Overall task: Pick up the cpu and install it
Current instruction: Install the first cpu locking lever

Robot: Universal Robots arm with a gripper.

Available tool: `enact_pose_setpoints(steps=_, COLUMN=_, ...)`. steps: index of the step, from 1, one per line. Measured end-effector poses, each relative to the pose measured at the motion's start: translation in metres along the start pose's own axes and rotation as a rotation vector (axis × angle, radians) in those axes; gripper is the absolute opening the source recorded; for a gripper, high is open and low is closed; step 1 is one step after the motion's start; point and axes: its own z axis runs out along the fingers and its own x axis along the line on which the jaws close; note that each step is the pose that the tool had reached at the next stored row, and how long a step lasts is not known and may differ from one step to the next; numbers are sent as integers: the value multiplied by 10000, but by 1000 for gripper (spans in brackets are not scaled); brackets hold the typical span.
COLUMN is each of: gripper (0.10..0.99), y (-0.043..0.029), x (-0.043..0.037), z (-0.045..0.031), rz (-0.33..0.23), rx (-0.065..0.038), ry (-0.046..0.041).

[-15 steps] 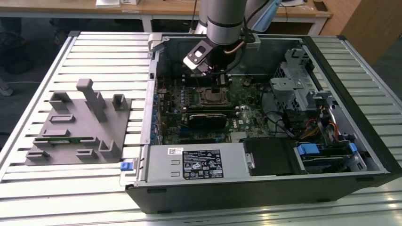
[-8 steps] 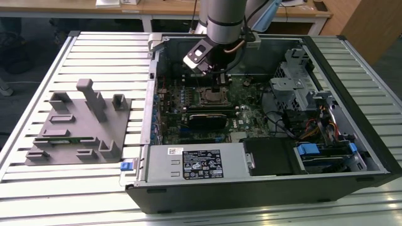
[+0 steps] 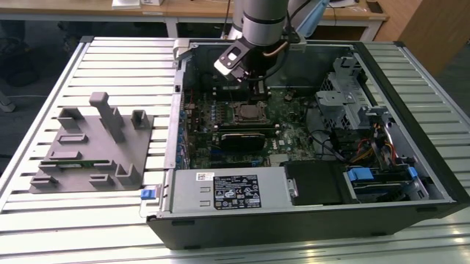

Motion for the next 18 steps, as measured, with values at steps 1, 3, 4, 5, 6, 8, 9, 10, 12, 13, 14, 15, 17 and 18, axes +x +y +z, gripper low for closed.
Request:
enact_pose_setpoints(steps=1, gripper=106, y=0, x=0, z=-22, rz=0, rx=0, ry=0)
enact_pose_setpoints(steps=3, gripper=106, y=1, x=0, z=-63, rz=0, rx=0, ry=1)
enact_pose_setpoints(steps=4, gripper=106, y=1, x=1, z=-84, rz=0, rx=0, ry=0)
enact_pose_setpoints(steps=5, gripper=106, y=2, x=1, z=-104, rz=0, rx=0, ry=-1)
enact_pose_setpoints(steps=6, gripper=106, y=2, x=1, z=-124, rz=0, rx=0, ry=0)
enact_pose_setpoints(steps=8, gripper=106, y=3, x=1, z=-160, rz=-1, rx=0, ry=0)
enact_pose_setpoints(steps=9, gripper=106, y=3, x=1, z=-176, rz=0, rx=0, ry=0)
enact_pose_setpoints(steps=10, gripper=106, y=3, x=1, z=-193, rz=0, rx=0, ry=0)
enact_pose_setpoints(steps=12, gripper=106, y=4, x=1, z=-226, rz=0, rx=-1, ry=0)
enact_pose_setpoints(steps=13, gripper=106, y=4, x=2, z=-244, rz=0, rx=0, ry=-1)
enact_pose_setpoints(steps=14, gripper=106, y=4, x=2, z=-264, rz=0, rx=0, ry=-1)
enact_pose_setpoints(steps=15, gripper=106, y=5, x=2, z=-284, rz=0, rx=0, ry=0)
enact_pose_setpoints(steps=17, gripper=106, y=5, x=2, z=-326, rz=0, rx=-1, ry=1)
enact_pose_setpoints(steps=18, gripper=106, y=5, x=2, z=-347, rz=0, rx=0, ry=0)
